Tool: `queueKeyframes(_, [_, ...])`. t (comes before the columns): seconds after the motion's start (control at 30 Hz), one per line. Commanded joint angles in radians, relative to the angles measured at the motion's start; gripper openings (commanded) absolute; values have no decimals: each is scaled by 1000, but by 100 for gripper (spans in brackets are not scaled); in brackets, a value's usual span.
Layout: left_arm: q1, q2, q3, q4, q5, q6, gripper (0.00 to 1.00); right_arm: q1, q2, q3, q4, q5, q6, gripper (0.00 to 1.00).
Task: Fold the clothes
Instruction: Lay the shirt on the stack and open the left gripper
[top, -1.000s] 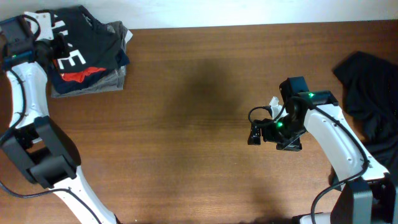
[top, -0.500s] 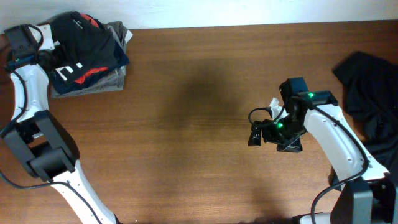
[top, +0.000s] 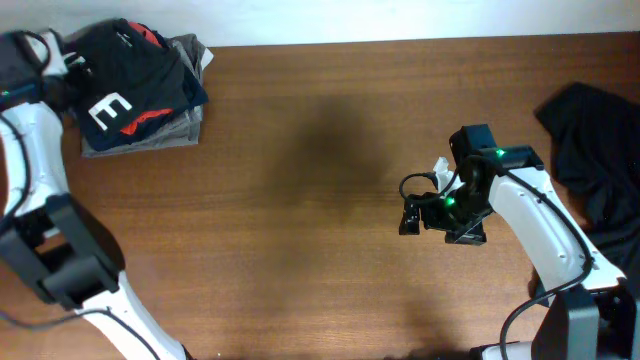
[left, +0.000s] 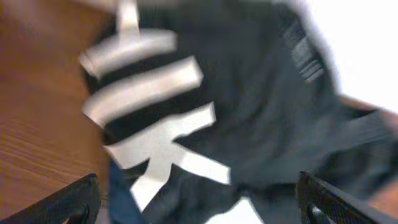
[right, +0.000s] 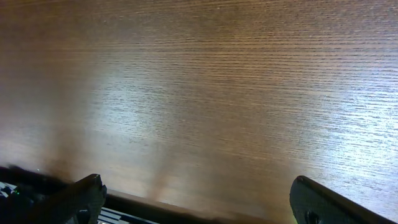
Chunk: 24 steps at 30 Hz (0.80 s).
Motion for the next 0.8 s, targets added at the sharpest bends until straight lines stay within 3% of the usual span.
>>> queueKeyframes(0.0, [-2, -147, 18, 4, -2, -43, 81, -3, -10, 11, -3, -13, -24, 99])
queueKeyframes(0.07, [-10, -161, 18, 31, -3, -43, 41, -3, -10, 11, -3, -13, -26, 99])
queueKeyframes(0.1, [-13, -161, 18, 55, -3, -43, 13, -3, -10, 11, -3, -13, -26, 99])
queueKeyframes(0.13, [-15, -156, 18, 86, -3, -43, 1, -3, -10, 11, -3, -13, -26, 99])
queueKeyframes(0.37, [-36, -60, 17, 243, -145, -93, 1, -3, -10, 11, -4, -13, -26, 99])
queueKeyframes(0.6, [-38, 168, 17, 466, -216, -94, 1, -3, -10, 11, -35, -13, -26, 100])
queueKeyframes(0.77, [-34, 301, 17, 472, -271, -94, 2, -3, -10, 11, -41, -13, -25, 98])
